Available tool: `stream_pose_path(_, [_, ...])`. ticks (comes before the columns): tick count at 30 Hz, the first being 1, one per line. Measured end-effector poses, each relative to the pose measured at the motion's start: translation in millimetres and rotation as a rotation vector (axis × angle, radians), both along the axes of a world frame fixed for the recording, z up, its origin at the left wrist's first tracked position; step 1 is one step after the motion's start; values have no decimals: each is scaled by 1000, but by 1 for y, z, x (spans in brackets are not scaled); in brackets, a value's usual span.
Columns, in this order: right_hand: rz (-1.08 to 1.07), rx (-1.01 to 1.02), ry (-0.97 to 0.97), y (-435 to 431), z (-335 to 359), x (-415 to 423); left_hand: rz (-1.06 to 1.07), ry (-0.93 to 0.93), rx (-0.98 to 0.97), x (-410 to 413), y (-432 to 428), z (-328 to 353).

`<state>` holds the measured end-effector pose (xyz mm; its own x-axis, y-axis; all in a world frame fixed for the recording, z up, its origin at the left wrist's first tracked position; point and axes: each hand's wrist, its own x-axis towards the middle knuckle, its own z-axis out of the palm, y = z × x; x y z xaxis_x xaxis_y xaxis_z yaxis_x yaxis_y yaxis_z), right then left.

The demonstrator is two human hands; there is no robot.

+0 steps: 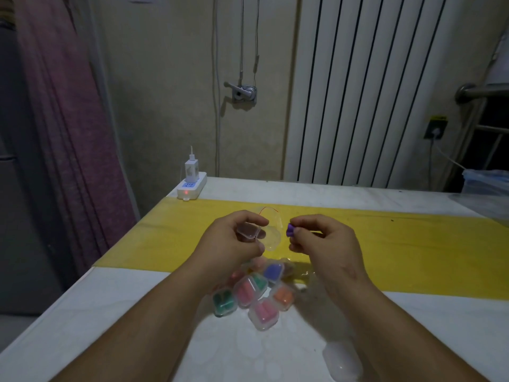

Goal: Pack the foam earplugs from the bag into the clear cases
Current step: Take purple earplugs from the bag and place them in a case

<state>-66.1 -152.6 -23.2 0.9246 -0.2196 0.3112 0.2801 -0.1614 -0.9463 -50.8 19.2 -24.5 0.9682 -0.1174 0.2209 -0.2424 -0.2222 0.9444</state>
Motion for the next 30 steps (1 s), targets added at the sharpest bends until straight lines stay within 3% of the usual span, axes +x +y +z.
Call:
stream_pose_path(3, [87, 6, -55, 8, -3, -4, -17, 8, -34, -1, -2, -1])
stream_pose_path(7, [-27, -260, -104, 10, -9, 0, -30, 17, -36, -2, -5, 2])
stream_pose_path(16, [-21, -240, -150, 11, -6, -3, -56, 68, -81, -3, -6, 3])
stream_pose_path(25, [-149, -509, -172, 12, -9, -1, -48, 71, -145, -1, -3, 2])
stream_pose_path(30, [-127, -428, -104, 11, -9, -1, -49, 70, -104, -2, -5, 1])
